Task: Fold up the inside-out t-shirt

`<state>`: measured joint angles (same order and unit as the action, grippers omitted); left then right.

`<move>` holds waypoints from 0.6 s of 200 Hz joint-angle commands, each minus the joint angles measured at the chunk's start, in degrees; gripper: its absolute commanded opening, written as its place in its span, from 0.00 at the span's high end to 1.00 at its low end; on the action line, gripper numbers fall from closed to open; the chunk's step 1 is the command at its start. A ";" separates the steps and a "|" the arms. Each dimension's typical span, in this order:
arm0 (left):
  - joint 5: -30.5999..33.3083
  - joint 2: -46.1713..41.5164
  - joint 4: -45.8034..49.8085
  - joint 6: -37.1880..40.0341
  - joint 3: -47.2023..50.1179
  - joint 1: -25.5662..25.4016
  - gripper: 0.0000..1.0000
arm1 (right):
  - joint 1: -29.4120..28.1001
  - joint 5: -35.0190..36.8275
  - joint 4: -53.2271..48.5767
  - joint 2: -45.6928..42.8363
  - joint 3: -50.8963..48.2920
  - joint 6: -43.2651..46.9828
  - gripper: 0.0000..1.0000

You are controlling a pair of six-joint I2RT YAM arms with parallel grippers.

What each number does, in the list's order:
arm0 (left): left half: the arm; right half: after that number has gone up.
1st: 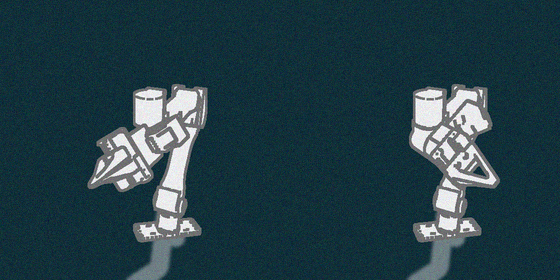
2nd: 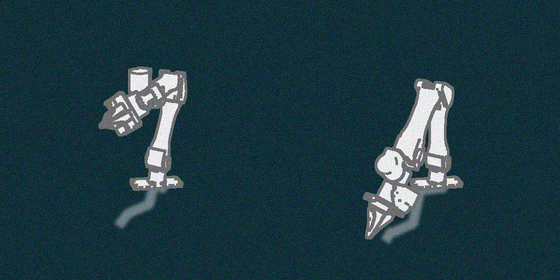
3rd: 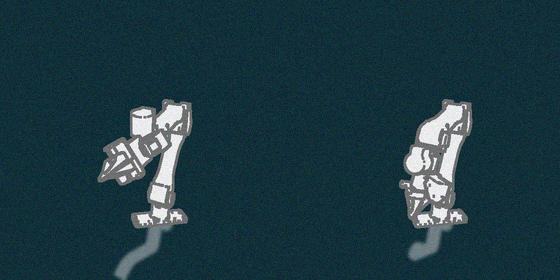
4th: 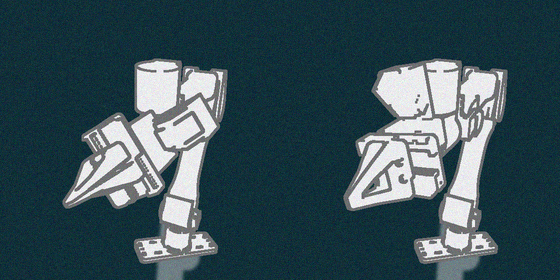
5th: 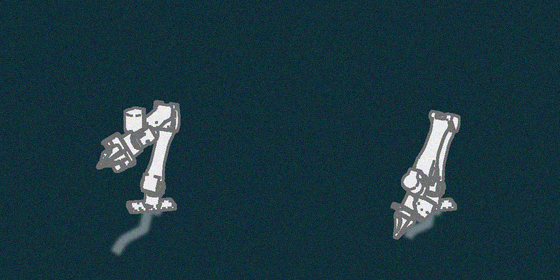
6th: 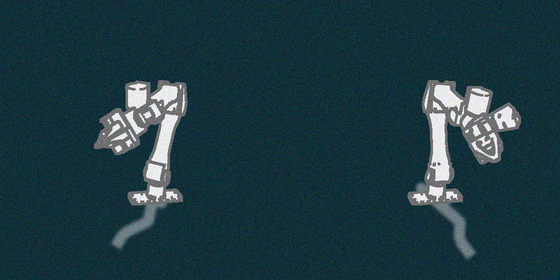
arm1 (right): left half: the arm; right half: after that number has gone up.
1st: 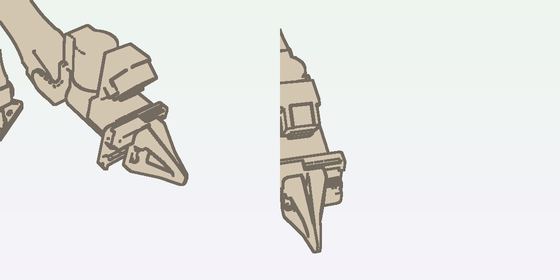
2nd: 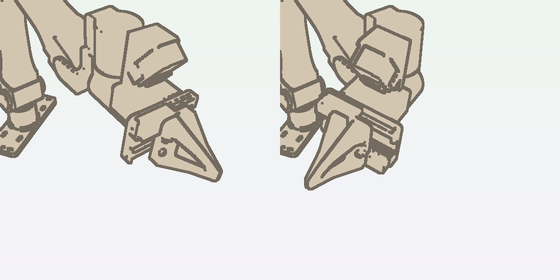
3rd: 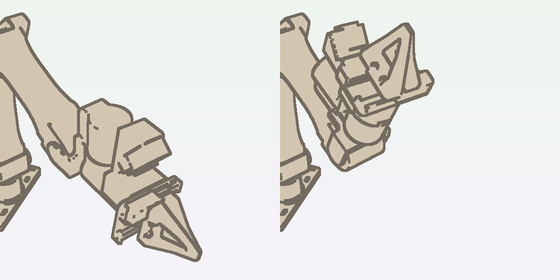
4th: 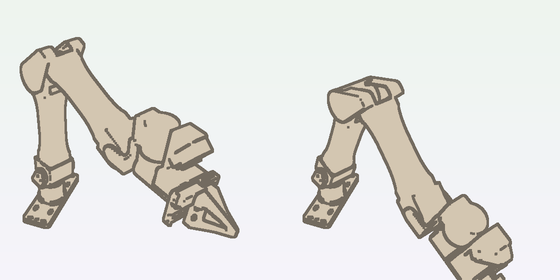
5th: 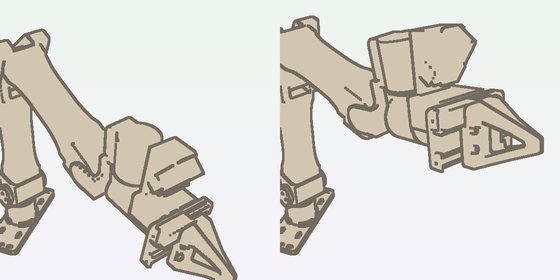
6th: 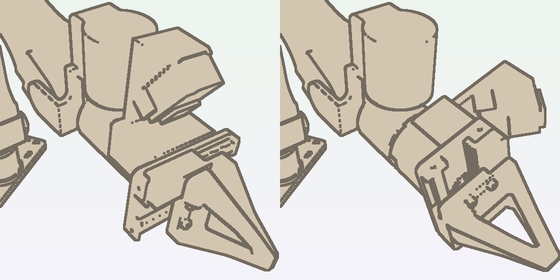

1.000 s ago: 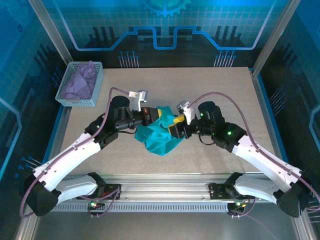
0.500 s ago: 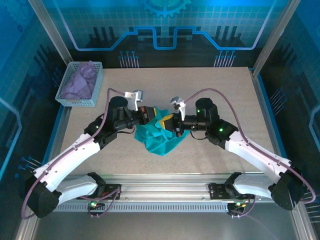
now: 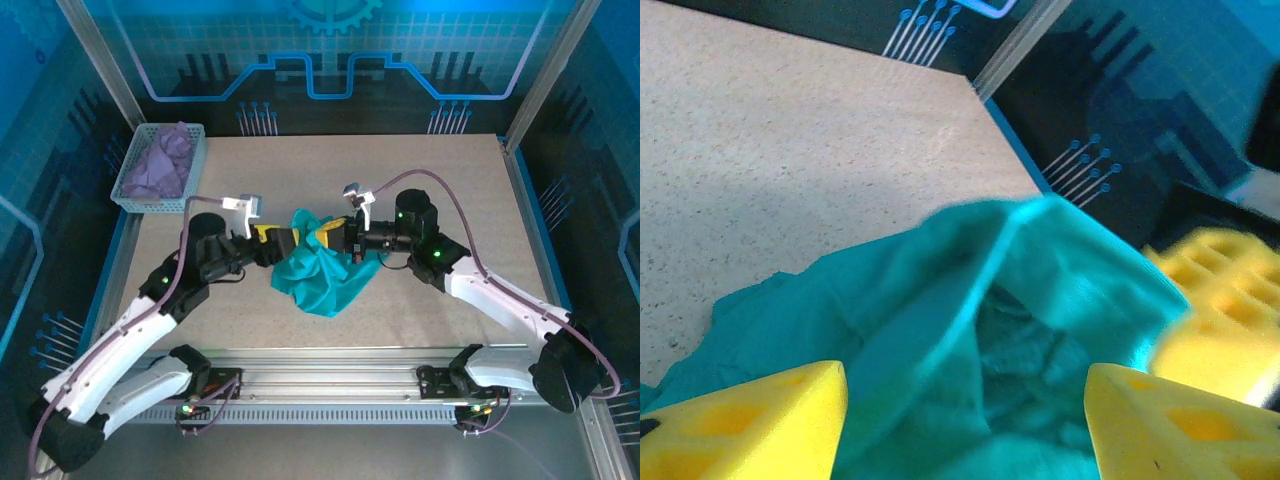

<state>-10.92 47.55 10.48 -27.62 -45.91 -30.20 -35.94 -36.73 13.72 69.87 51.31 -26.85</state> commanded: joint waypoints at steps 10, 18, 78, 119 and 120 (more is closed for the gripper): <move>-11.33 -2.19 -7.95 3.62 3.27 0.29 0.43 | 1.25 -2.05 2.10 0.18 0.99 -0.40 1.00; -13.79 -1.28 -8.82 3.71 2.92 0.23 0.49 | 1.23 -2.12 2.03 0.20 1.07 -0.35 1.00; -19.11 7.46 -8.37 5.94 -3.11 0.31 0.62 | 1.40 -2.38 0.25 -0.43 0.94 0.05 1.00; -20.79 10.23 -9.91 6.17 -3.97 0.27 0.62 | 1.49 -2.47 -0.10 -0.70 1.07 0.13 1.00; -20.80 10.26 -9.98 6.17 -3.95 0.25 0.63 | 1.49 -2.47 -0.14 -0.74 1.07 0.13 1.00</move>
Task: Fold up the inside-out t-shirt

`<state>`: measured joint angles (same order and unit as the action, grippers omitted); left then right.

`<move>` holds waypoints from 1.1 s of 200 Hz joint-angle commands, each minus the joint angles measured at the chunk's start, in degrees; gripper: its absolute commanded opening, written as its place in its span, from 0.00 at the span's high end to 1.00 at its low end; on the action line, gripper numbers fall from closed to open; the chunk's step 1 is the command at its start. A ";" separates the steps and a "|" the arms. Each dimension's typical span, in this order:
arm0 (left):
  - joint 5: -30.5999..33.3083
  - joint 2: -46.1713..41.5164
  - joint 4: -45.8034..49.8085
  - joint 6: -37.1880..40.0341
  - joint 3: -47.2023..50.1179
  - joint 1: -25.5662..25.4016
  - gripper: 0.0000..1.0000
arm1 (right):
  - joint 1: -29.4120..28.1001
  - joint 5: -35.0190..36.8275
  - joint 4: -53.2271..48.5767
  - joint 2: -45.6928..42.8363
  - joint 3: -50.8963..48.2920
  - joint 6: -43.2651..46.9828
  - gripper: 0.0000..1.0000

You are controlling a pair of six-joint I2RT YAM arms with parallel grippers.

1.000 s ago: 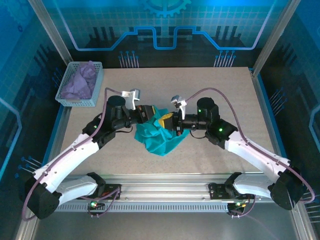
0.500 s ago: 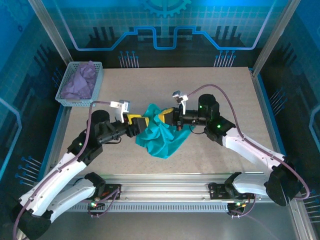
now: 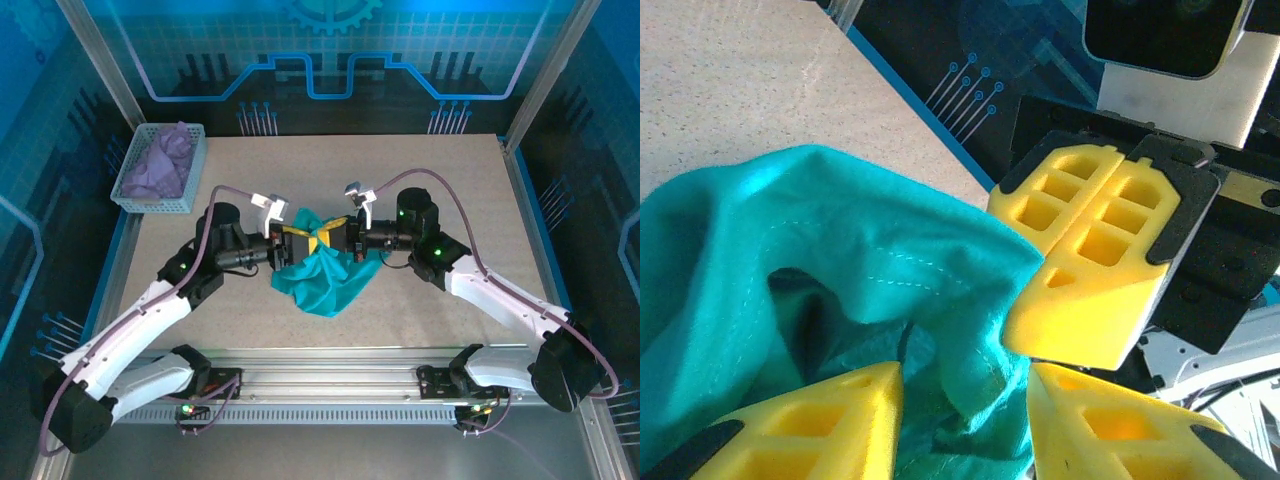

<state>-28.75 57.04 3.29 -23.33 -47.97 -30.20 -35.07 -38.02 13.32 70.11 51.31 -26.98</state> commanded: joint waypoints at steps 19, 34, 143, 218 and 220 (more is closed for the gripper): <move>-2.99 1.39 -3.00 1.90 -2.18 0.26 0.68 | 0.68 -1.07 0.08 -1.20 0.99 0.26 1.00; -3.05 1.59 -3.12 1.92 -2.40 0.23 0.76 | 0.69 -0.73 0.04 -1.40 0.82 0.26 1.00; 4.34 -1.40 4.04 -4.40 -5.35 -0.08 1.00 | -11.22 33.23 -10.07 -11.38 -10.74 17.37 0.49; 9.58 -3.29 16.48 -0.83 -10.81 -1.69 1.00 | -12.60 47.84 -12.70 -1.65 -4.91 22.10 1.00; 9.98 -3.41 16.99 -0.66 -11.00 -1.70 1.00 | -12.33 48.06 -12.90 -1.82 -4.95 22.18 1.00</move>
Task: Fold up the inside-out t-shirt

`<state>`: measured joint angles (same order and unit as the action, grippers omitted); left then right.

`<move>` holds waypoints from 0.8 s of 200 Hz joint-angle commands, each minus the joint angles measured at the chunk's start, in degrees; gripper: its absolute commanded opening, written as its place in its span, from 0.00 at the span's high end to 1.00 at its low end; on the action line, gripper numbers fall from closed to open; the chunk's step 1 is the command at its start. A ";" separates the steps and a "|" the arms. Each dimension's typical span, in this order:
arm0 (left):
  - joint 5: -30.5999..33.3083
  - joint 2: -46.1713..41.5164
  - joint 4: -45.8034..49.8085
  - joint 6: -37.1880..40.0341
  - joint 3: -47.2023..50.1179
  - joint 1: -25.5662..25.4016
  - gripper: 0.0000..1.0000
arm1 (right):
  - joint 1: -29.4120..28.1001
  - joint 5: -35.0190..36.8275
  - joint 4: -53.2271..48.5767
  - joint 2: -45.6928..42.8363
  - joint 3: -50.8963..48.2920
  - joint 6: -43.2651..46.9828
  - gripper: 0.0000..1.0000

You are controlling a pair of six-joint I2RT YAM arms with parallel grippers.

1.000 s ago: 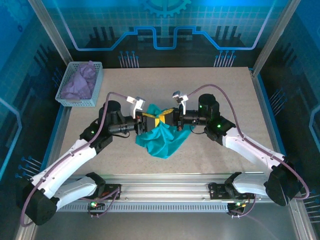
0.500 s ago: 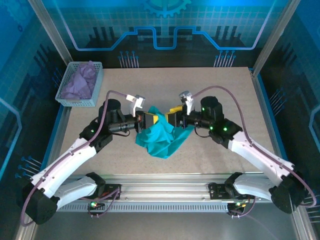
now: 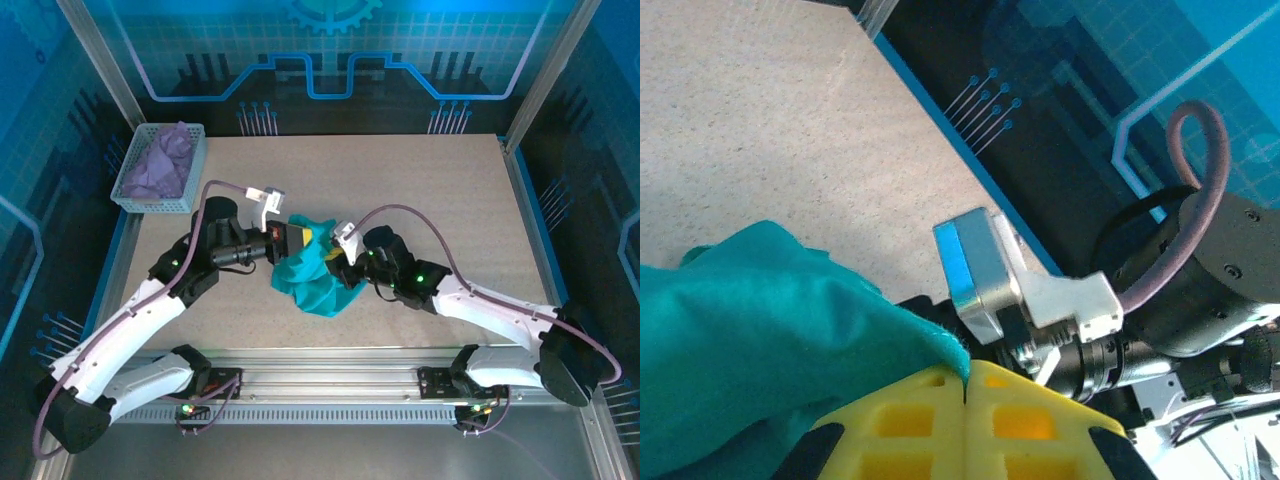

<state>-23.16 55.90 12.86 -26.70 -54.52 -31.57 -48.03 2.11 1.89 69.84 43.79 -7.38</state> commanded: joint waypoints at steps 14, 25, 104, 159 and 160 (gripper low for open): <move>6.65 -2.62 10.68 4.04 -5.49 -0.29 1.00 | 1.68 9.49 -3.42 -2.78 1.96 3.11 1.00; 7.71 -2.71 11.98 4.54 -5.93 -0.36 1.00 | 2.35 11.07 -5.22 -3.53 1.74 3.49 1.00; 4.27 4.41 -0.91 -3.42 -5.21 -6.27 1.00 | 2.84 5.91 -15.12 -12.19 3.93 9.52 0.52; 4.22 7.20 -1.70 -3.06 -5.45 -8.20 1.00 | 4.61 -12.03 -7.62 -16.63 1.81 10.84 0.46; 4.24 7.20 -1.70 -3.12 -5.48 -8.22 1.00 | 4.61 -12.17 -7.53 -16.52 1.82 10.87 0.46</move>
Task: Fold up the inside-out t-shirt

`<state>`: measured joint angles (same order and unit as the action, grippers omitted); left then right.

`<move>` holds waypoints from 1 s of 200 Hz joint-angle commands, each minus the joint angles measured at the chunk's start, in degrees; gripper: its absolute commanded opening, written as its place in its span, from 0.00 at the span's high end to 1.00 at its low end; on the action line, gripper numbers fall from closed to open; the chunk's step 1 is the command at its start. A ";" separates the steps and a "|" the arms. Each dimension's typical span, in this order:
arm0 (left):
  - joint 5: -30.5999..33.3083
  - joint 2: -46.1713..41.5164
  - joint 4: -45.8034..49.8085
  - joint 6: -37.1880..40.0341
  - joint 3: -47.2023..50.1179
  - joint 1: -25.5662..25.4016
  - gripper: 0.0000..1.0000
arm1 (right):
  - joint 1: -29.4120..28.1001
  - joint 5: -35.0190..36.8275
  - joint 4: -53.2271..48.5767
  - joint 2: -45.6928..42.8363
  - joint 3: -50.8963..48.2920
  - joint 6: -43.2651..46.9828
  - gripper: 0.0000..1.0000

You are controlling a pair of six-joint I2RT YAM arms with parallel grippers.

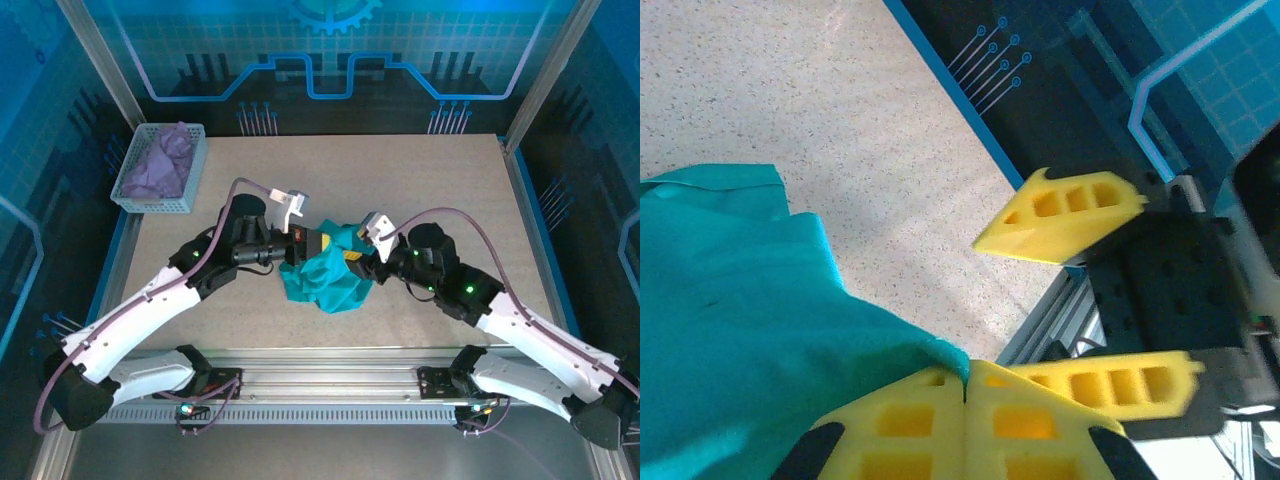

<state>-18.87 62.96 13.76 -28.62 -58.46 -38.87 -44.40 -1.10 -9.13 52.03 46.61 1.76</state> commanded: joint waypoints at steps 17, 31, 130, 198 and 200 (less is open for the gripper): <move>0.30 -0.07 -2.32 -1.24 -1.34 -0.92 1.00 | 1.03 -11.58 4.73 3.32 -0.34 2.37 0.47; 0.39 -0.28 -2.45 -1.26 -1.22 -0.99 1.00 | 1.00 -12.79 6.18 4.71 0.04 2.05 0.49; 1.58 -0.75 -1.54 0.28 -0.96 -1.11 1.00 | 1.39 -11.33 8.83 7.56 1.64 -0.01 0.73; 10.54 -4.57 0.90 5.19 0.95 -0.92 0.71 | 8.31 -19.47 9.34 5.25 -1.07 -3.14 1.00; 11.21 -4.83 1.05 5.45 1.28 -0.87 0.70 | 8.66 -20.06 9.55 5.20 -1.14 -3.33 1.00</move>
<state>-14.50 62.33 13.80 -27.31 -58.35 -39.55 -40.12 -14.61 -1.87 59.57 46.57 1.08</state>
